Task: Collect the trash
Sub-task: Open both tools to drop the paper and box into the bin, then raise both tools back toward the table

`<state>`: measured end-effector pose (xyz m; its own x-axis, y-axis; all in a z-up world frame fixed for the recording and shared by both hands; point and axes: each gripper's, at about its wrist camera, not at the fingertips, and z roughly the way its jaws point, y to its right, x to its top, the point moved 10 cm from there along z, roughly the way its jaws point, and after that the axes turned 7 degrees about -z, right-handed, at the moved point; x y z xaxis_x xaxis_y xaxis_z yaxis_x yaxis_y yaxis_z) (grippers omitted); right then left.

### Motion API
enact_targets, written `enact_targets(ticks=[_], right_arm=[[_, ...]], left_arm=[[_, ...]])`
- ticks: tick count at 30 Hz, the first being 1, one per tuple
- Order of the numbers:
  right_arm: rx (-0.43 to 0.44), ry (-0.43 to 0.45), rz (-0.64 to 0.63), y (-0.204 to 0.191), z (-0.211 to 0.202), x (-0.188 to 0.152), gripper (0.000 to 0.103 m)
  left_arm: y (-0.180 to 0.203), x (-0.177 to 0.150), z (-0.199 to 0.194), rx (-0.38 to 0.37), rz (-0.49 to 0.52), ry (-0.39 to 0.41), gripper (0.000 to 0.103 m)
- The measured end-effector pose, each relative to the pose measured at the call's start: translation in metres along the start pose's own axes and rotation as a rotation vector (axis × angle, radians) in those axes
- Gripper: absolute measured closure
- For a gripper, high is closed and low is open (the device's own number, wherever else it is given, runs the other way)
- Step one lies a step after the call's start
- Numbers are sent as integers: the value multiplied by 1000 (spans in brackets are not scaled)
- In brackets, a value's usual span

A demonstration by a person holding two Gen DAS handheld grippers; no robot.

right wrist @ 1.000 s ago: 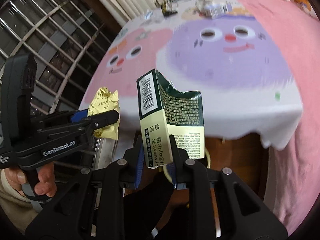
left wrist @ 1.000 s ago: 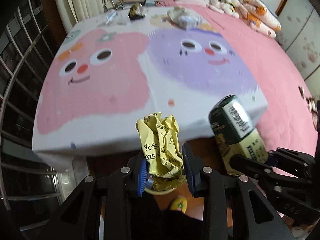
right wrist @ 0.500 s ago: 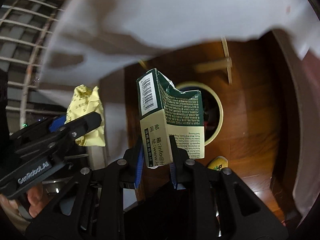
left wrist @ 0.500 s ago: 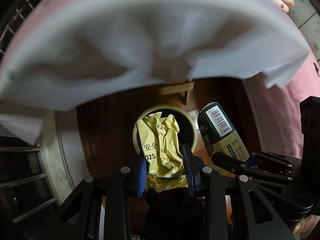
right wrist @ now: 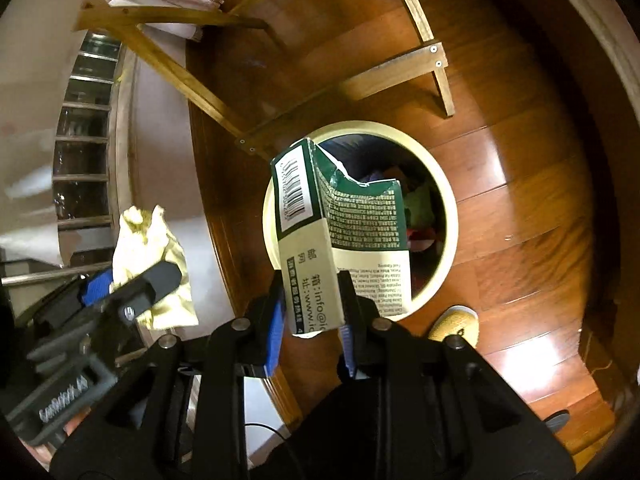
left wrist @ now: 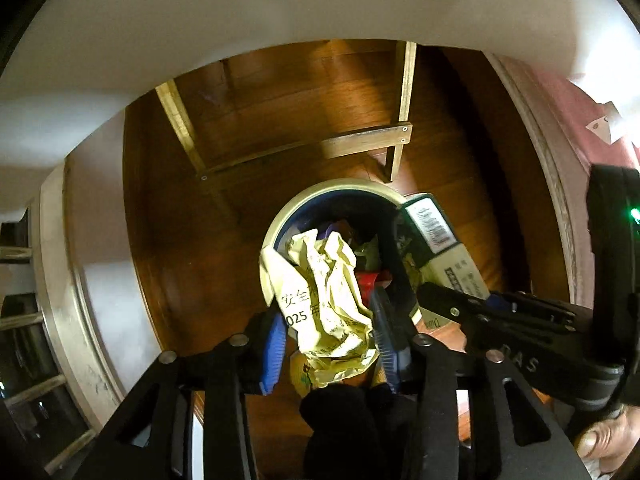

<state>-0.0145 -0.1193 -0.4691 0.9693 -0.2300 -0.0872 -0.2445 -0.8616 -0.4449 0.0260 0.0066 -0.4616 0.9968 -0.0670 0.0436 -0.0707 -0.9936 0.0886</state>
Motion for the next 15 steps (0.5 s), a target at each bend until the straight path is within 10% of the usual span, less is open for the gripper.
enact_targets(ticks=[6, 15], right_arm=[[-12, 15, 25, 5, 6, 12, 51], [-64, 39, -1, -5, -26, 14, 50]], left_arm=[[-9, 16, 2, 4, -15, 28, 17], [-21, 33, -33, 16, -41, 82, 15]])
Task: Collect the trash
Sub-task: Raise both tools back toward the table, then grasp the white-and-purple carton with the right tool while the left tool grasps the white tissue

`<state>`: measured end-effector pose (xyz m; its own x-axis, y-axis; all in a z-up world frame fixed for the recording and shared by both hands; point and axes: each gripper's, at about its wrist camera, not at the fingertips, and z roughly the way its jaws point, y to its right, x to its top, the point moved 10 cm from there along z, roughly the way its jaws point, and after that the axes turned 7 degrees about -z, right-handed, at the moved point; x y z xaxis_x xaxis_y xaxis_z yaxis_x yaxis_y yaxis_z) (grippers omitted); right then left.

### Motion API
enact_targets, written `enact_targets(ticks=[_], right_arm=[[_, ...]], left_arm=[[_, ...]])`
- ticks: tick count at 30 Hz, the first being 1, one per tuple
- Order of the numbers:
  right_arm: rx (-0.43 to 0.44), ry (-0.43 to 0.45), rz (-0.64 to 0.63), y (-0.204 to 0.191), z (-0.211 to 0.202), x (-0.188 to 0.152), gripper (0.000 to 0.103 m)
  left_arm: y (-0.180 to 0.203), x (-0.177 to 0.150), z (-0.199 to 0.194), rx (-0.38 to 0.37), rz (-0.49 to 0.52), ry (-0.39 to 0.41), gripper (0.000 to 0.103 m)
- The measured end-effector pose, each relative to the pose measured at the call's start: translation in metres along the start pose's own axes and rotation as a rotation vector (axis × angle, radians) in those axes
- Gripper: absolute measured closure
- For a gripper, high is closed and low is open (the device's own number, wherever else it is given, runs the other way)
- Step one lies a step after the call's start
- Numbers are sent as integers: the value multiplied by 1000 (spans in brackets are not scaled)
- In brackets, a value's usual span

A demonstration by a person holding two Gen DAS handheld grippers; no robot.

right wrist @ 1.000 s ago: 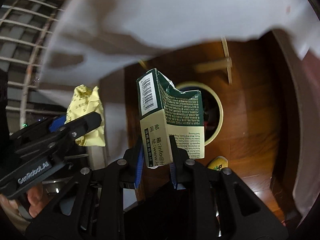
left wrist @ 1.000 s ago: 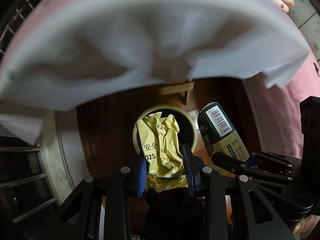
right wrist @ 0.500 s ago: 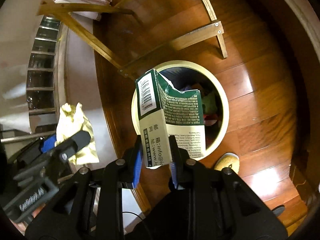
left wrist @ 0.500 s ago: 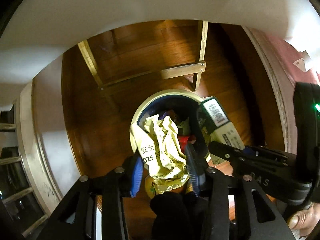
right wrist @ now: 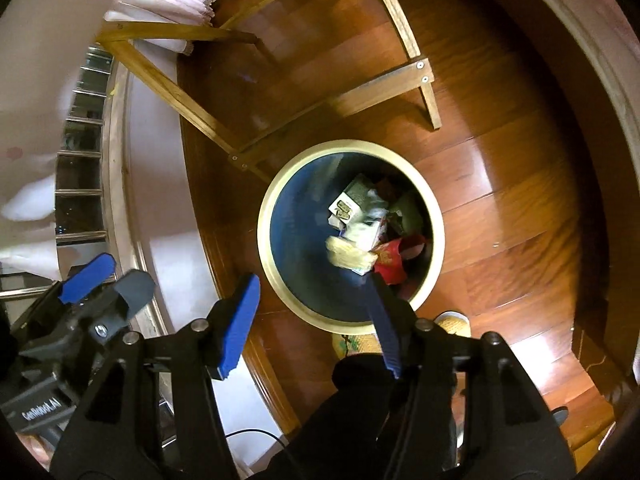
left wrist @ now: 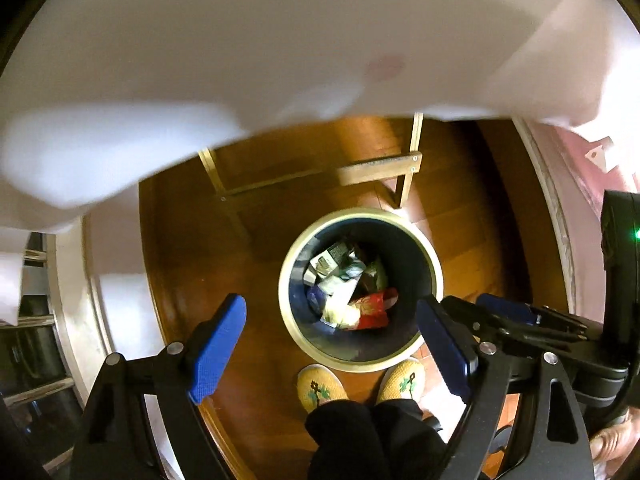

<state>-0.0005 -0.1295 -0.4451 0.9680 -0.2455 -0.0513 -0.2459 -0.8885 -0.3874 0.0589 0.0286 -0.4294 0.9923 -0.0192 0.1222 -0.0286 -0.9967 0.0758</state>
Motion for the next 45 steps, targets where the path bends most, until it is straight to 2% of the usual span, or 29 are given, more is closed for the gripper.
enact_targets(ticks=[7, 14, 22, 30, 37, 42, 45], right_arm=[[-29, 23, -22, -20, -51, 0, 49], [-42, 88, -57, -52, -143, 1, 45], [-66, 223, -135, -100, -266, 11, 43], [-107, 385, -213, -156, -362, 28, 43], [-137, 512, -251, -201, -427, 58, 43], [-155, 568, -262, -214, -452, 86, 43], [-161, 590, -249, -213, -466, 109, 43]], left_arm=[[3, 3, -68, -15, -9, 40, 15], [15, 7, -166, -48, 37, 103, 15], [17, 21, -286, -91, 51, 203, 15], [9, 57, -398, -114, 69, 354, 15], [7, 90, -460, -182, 88, 449, 15], [15, 118, -494, -196, 128, 519, 16], [23, 138, -505, -169, 156, 552, 19]])
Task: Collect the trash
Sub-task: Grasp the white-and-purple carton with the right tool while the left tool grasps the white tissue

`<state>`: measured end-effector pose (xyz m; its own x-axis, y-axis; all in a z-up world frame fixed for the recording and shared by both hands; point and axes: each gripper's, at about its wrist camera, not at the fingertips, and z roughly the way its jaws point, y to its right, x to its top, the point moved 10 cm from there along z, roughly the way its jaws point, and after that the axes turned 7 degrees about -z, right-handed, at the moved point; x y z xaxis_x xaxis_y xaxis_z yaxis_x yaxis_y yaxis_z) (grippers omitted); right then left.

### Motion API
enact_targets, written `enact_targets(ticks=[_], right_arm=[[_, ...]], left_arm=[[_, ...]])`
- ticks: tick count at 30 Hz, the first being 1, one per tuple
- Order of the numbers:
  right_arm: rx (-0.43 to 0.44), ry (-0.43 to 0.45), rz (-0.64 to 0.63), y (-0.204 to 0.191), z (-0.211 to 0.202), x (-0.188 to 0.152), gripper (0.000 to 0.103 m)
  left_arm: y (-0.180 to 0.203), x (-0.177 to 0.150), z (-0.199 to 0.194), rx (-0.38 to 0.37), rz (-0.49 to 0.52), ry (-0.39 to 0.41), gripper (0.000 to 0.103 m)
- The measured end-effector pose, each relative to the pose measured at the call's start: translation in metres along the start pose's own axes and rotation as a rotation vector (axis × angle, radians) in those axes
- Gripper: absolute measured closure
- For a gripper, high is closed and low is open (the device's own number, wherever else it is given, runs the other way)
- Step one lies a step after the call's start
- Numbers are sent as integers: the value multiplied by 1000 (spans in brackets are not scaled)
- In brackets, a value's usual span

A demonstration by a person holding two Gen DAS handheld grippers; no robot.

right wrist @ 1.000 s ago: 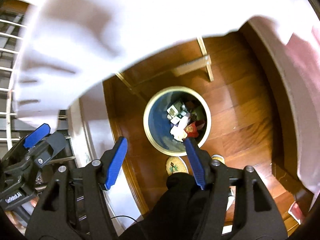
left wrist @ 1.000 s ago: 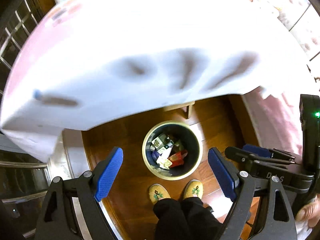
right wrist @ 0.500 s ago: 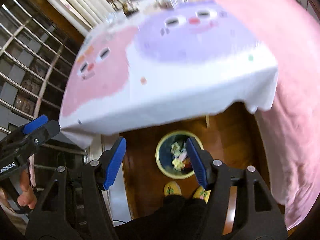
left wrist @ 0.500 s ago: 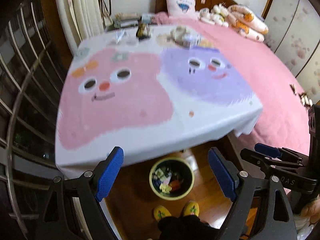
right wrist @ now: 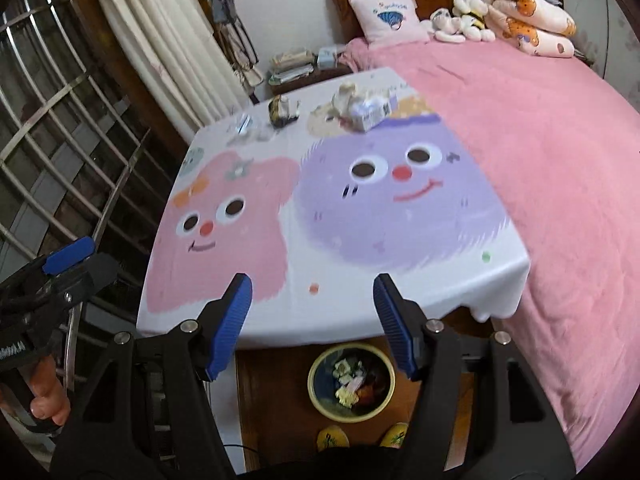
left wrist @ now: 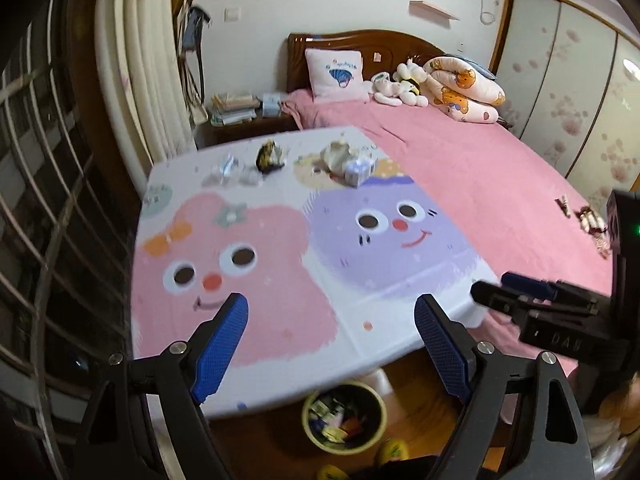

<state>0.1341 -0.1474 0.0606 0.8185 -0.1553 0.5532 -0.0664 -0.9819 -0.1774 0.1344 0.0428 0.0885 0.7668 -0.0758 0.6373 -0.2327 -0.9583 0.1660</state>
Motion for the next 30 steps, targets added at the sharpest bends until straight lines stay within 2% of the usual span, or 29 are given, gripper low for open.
enact_targets(ticks=[3, 9, 14, 19, 21, 24, 26, 30], right_arm=[[1, 8, 22, 15, 11, 27, 43], [7, -10, 29, 53, 64, 92, 43], [72, -58, 32, 90, 148, 153, 43], [102, -154, 47, 130, 252, 200, 43], [112, -183, 66, 142, 286, 212, 43], [133, -235, 95, 154, 340, 225, 43], [131, -276, 99, 160, 376, 232, 43], [132, -318, 103, 162, 417, 240, 43]], left_arm=[[4, 23, 12, 5, 9, 3, 21], [10, 72, 74, 20, -58, -33, 24], [10, 124, 150, 107, -98, -44, 31], [7, 181, 249, 178, -149, -66, 32], [3, 198, 295, 210, -163, -90, 38], [-4, 210, 348, 239, -195, -137, 49], [-9, 214, 379, 250, -221, -159, 51], [-20, 217, 420, 265, -265, -191, 51]])
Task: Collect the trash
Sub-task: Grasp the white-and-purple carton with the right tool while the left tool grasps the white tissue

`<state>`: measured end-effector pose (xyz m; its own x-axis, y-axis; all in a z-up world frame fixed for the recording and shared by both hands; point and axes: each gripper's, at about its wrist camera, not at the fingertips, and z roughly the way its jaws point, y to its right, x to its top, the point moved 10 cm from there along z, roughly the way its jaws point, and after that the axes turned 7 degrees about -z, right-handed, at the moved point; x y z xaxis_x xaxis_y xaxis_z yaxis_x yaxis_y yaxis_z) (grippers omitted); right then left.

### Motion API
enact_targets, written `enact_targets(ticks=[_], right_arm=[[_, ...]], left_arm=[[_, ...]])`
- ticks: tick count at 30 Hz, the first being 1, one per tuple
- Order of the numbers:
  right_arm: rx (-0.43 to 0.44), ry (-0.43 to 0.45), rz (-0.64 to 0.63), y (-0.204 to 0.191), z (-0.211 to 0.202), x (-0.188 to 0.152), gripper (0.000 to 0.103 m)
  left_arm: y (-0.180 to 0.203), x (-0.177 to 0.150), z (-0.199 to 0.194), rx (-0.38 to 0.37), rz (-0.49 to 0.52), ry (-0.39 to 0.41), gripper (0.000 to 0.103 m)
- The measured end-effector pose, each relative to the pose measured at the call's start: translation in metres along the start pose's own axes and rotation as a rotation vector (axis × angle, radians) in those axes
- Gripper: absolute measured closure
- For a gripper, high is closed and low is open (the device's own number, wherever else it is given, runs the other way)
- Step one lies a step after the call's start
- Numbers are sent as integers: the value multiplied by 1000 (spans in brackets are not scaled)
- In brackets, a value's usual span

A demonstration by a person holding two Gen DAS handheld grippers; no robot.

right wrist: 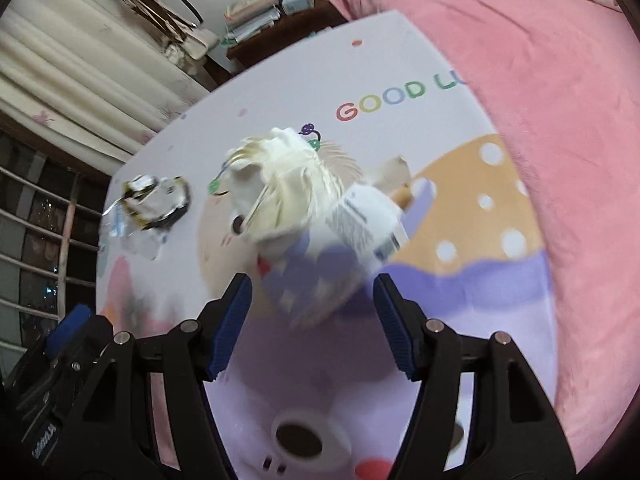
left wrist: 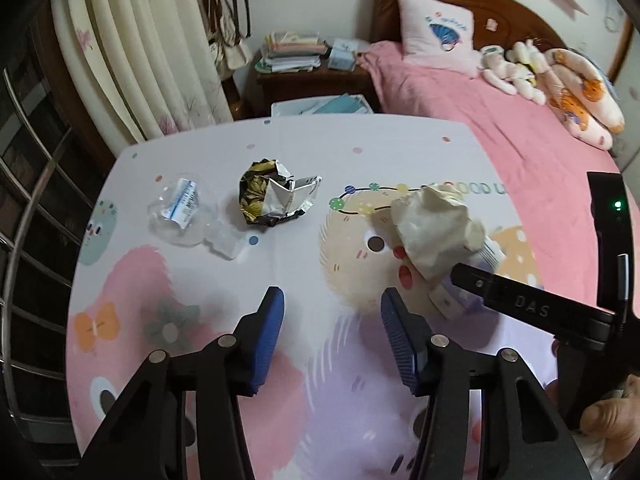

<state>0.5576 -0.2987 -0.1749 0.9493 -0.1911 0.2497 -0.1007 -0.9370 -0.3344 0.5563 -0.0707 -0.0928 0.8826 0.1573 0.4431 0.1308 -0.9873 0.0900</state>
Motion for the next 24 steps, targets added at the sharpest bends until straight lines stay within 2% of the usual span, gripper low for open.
enact_targets(ticks=[3, 9, 14, 18, 20, 24], right_arm=[[6, -25, 16, 2, 19, 9, 39], [-26, -31, -104, -6, 28, 13, 39], [12, -30, -123, 6, 16, 14, 54], [-12, -26, -161, 21, 7, 16, 57], [-54, -35, -182, 33, 6, 17, 58], [-56, -27, -194, 48, 1, 20, 61]], left_arm=[[1, 1, 9, -5, -16, -4, 51], [18, 12, 23, -29, 1, -23, 51], [45, 19, 32, -97, 25, -59, 50], [72, 26, 39, -128, 69, -75, 50], [83, 27, 43, -136, 87, -82, 46], [105, 30, 56, -163, 90, -125, 42]])
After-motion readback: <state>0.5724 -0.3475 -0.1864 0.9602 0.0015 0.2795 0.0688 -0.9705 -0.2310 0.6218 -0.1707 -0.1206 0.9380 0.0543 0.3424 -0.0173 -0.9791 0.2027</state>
